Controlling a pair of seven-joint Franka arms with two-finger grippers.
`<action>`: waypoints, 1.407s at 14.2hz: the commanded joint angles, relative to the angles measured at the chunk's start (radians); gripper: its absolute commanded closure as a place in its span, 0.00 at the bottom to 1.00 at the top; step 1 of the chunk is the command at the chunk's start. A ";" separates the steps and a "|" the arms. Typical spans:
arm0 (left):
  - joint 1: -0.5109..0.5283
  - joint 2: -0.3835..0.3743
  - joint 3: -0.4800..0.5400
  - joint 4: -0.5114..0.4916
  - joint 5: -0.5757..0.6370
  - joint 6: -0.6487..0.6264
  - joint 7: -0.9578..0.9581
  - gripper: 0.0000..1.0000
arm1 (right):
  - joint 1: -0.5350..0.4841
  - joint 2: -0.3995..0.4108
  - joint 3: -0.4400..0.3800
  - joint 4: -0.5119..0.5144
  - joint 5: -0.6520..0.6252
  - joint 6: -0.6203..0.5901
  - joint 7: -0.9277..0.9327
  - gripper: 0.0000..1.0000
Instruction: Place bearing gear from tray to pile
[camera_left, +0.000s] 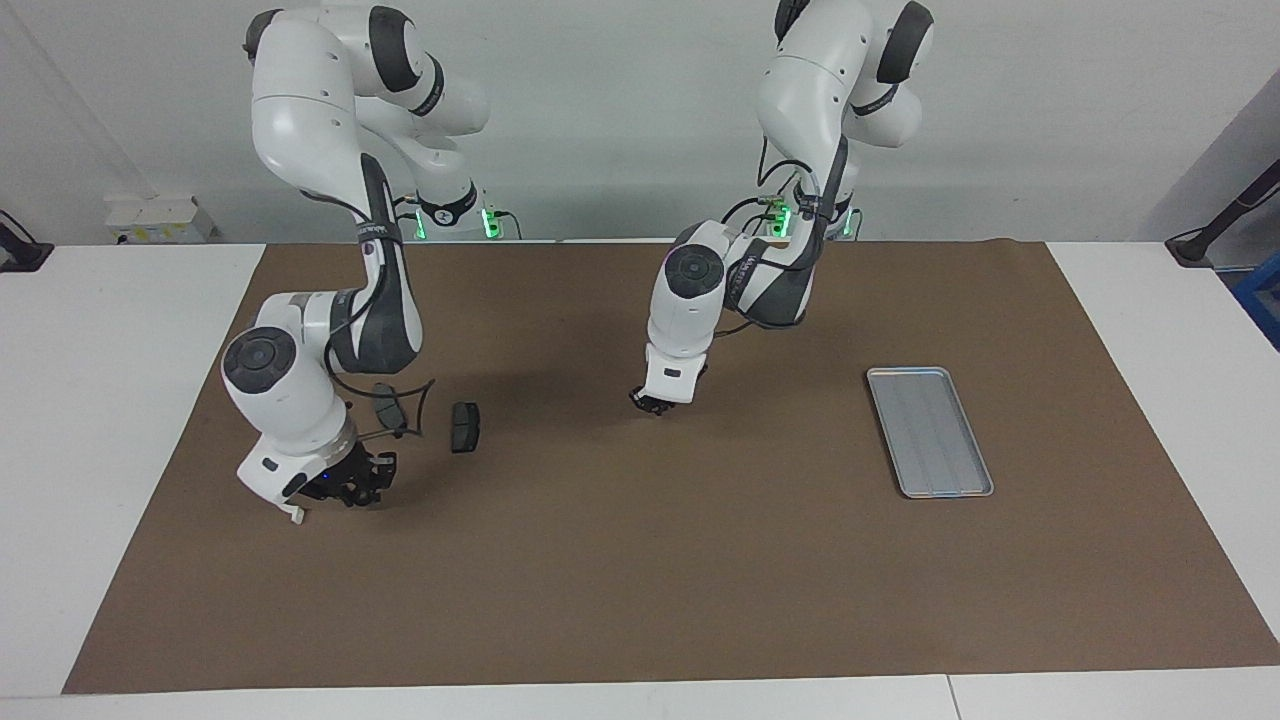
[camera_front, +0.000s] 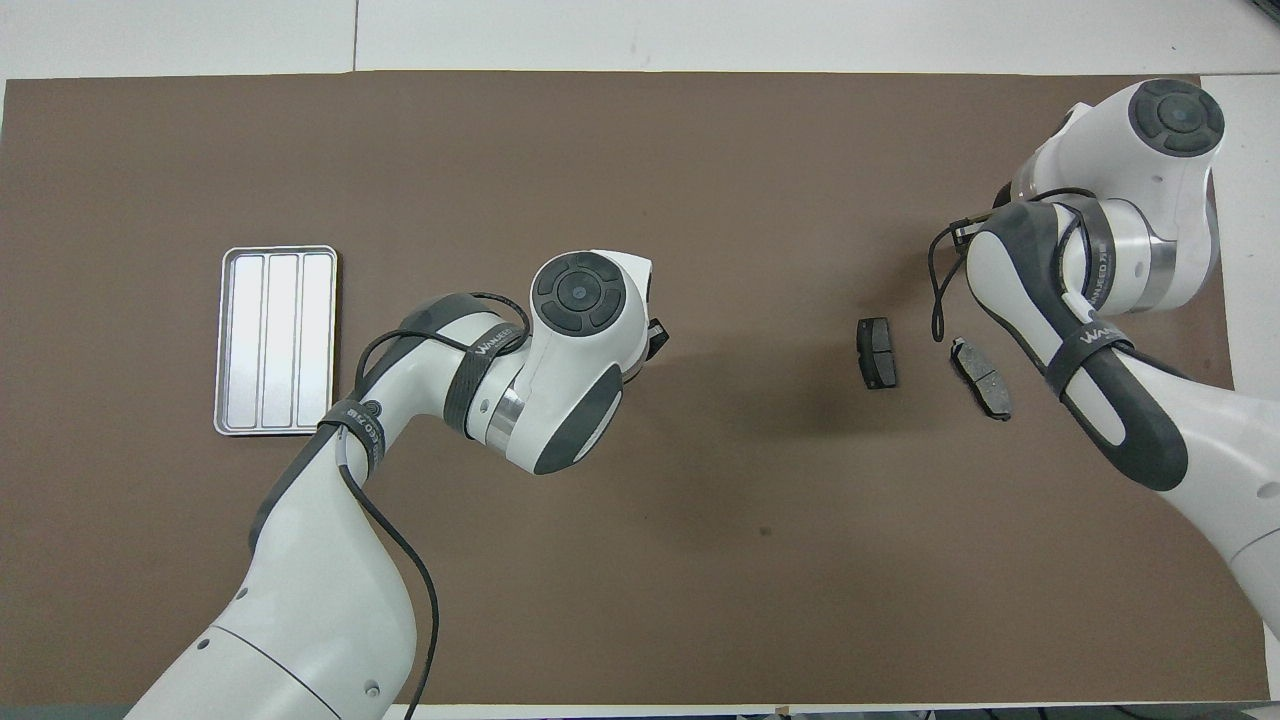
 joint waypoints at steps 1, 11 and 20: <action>-0.020 -0.034 0.017 -0.070 0.011 0.049 -0.016 1.00 | -0.014 -0.007 0.014 -0.010 -0.012 0.017 0.000 1.00; 0.119 -0.257 0.040 -0.079 0.059 -0.210 0.109 0.00 | -0.011 0.017 0.014 -0.014 -0.004 0.060 0.005 0.05; 0.618 -0.534 0.042 -0.088 0.056 -0.555 0.813 0.00 | 0.312 -0.064 0.025 0.182 0.043 -0.354 0.622 0.00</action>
